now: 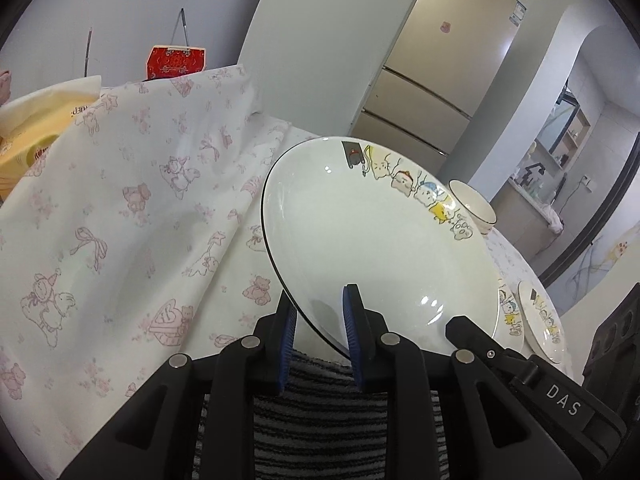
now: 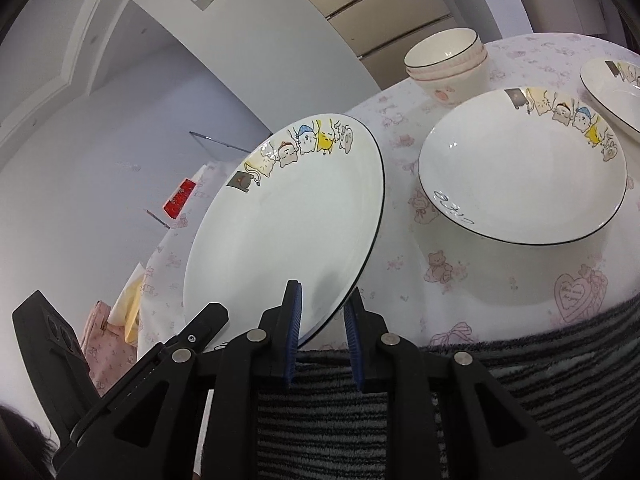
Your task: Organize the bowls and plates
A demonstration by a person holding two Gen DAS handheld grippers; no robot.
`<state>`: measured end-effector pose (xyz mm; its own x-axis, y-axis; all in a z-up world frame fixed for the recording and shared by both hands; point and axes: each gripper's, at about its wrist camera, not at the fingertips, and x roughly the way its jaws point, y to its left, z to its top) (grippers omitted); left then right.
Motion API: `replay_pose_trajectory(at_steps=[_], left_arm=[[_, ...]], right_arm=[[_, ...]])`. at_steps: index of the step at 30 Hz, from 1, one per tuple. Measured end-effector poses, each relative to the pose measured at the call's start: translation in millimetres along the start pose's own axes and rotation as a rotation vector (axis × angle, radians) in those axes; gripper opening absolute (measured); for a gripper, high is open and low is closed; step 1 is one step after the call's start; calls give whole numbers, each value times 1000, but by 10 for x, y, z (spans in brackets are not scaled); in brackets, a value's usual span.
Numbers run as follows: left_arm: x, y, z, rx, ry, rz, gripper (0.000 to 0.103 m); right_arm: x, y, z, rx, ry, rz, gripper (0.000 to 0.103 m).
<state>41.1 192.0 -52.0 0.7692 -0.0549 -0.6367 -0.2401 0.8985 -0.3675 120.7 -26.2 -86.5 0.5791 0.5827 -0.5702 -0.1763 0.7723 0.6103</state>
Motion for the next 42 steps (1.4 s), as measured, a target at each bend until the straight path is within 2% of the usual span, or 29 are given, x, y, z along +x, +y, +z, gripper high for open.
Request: replay_pose_trajectory(at_steps=[8,20,25,30,42], left_arm=[[-101,-230,90,38,-25,-15,25],[-94,-1135,95,143,-33,-121,26],[5,-1474,14,163,3,-181,27],[141,-1751,-107,196,41,-201,27],[573,-1803,-345,211,139,-177,28]], right_arm=[[-178,-13,102,14,-25,14,20],[-804,-430,427,33,-151,-31,21],[-1032,-661,496,66,-200,-75,21],[-1149,-928,549,98,-217,-110,21],[-997,-1316,492,169,-173,-152,21]])
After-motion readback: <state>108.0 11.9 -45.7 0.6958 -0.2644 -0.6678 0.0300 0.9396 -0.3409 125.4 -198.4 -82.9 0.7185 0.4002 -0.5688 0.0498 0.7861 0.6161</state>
